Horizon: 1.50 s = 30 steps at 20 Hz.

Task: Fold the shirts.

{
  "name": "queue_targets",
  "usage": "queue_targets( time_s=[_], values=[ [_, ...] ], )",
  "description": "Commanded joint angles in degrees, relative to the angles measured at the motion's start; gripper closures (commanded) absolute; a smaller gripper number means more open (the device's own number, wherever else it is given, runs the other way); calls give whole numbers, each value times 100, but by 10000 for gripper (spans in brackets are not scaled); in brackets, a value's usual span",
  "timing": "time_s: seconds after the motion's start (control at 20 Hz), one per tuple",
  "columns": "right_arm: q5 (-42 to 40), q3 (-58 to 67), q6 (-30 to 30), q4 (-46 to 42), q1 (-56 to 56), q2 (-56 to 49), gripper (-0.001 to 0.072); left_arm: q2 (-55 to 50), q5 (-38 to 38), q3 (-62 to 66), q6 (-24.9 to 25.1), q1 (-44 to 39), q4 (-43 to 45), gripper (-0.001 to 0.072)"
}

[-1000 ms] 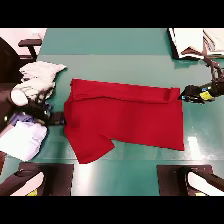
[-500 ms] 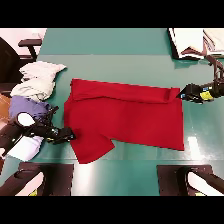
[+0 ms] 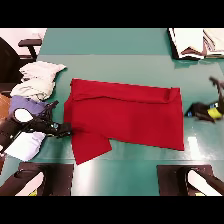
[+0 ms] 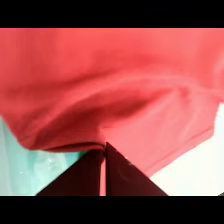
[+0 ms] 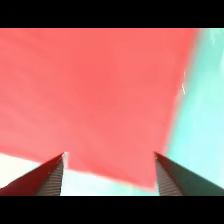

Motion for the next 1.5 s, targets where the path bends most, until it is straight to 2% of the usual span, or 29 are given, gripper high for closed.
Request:
queue_targets(
  time_s=[0.0,0.1,0.15,0.3,0.5,0.55,0.65,0.7,0.8,0.95,1.1,1.15,1.3,1.45],
  values=[
    [146,-1480,-24,-431,-1108,376,91,2,-52,245,98,2,-26,680],
    [-15,-2199,-35,-426,-1617,424,236,2,26,245,96,2,-24,680],
    [-140,-2409,-101,-313,-1709,420,261,2,48,245,96,2,-31,680],
    [-664,-2745,-289,382,-1707,420,265,2,57,245,94,2,-33,680],
    [-988,-2747,-286,625,-1161,278,292,2,50,245,96,2,-24,680],
    [-992,-2747,-289,603,-1001,164,413,2,24,245,96,2,-15,680],
    [-1045,-2745,-289,608,-732,31,579,2,-203,247,118,2,177,681],
    [-1049,-2734,-289,586,-634,46,642,4,-409,249,57,2,411,682],
    [-966,-2583,-291,553,-481,278,697,166,-734,275,-79,2,894,683],
    [-415,-2085,-289,232,-433,898,697,1198,-1150,275,-450,2,1154,683],
    [420,-1624,-289,-323,-435,1547,697,2033,-2345,275,-691,2,942,682],
    [603,-1528,-289,-343,-435,1773,697,2216,-2538,275,-774,2,772,682],
    [682,-1250,-216,-275,-433,1954,698,2197,-1993,372,-852,2,457,683],
    [457,-706,-173,-190,-428,1281,698,1510,-1134,879,-605,2,505,682]
  ],
)
